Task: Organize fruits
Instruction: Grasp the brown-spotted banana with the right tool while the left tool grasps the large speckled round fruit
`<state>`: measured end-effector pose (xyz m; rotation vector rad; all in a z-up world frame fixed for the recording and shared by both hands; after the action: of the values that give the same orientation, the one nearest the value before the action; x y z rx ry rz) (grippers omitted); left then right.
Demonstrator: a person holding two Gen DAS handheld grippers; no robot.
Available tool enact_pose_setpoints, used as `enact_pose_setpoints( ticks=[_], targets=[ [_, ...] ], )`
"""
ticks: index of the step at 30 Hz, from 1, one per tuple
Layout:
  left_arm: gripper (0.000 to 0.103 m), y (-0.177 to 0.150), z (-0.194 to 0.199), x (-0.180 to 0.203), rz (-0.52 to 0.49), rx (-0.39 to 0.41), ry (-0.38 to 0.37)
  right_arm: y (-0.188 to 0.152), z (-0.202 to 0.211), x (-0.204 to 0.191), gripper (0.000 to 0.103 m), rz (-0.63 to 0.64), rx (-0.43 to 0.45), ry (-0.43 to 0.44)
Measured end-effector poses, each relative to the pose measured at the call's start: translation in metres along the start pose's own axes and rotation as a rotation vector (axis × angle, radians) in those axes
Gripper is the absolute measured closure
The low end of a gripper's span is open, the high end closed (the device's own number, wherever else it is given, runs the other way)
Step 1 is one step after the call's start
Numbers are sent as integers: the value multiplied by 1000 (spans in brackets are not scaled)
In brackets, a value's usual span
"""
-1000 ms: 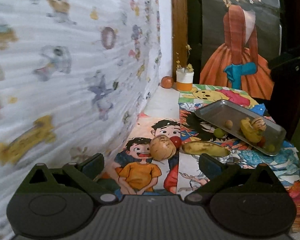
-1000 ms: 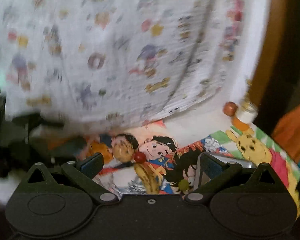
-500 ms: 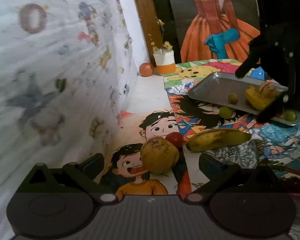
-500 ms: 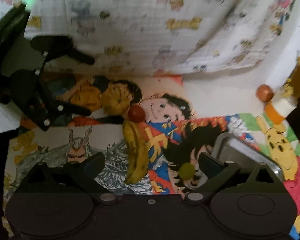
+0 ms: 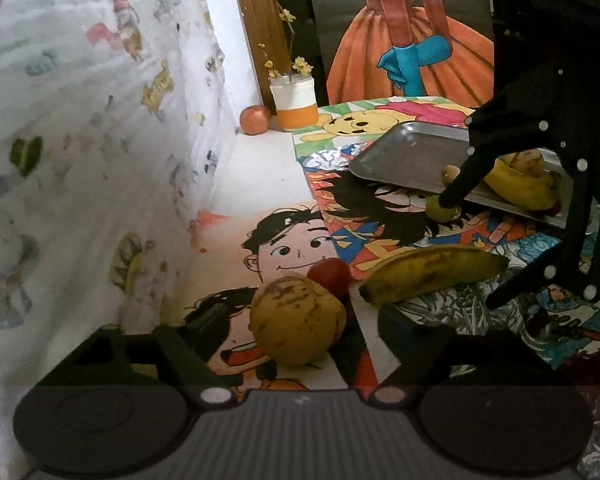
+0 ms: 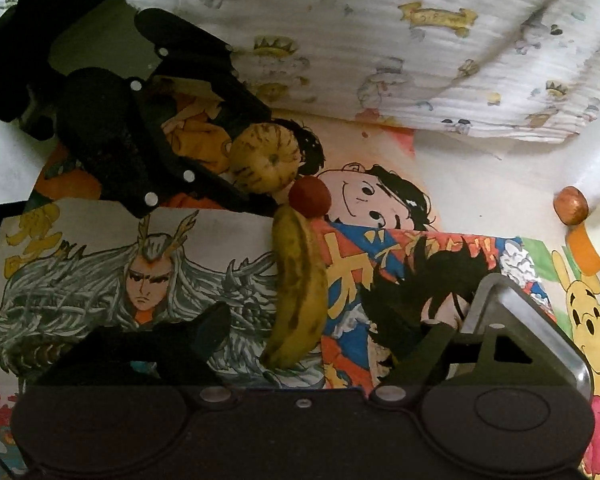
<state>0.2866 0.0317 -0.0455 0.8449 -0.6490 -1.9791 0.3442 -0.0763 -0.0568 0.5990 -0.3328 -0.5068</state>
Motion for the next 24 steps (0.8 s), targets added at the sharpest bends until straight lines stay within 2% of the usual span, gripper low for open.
enact_pose_setpoints(
  ticks=[6, 12, 14, 20, 24],
  targets=[
    [28, -3, -6, 2, -24, -23, -26, 0, -7, 1, 27, -13, 0, 22],
    [37, -2, -12, 0, -33, -36, -19, 5, -12, 2, 41, -53, 21, 30],
    [42, -2, -14, -1, -24, -38, -16, 7, -13, 2, 49, -68, 26, 31],
    [43, -2, -16, -3, -8, -37, -9, 8, -16, 3, 62, -107, 43, 35],
    [43, -2, -15, -3, 9, -29, -4, 8, -16, 3, 64, -132, 59, 34]
  ],
)
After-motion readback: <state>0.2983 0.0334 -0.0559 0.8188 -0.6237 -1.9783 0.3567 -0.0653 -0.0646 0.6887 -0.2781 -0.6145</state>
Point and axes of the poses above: each gripper's, at about its wrist camera, not at the fingertips, and z roughly against the way its jaws point, x to its right, y to its top, the point moved 9 cm from there along -z, roughly the way its jaws point, and after that the axes turned 10 degrees about -z, right-handed, at the moved point
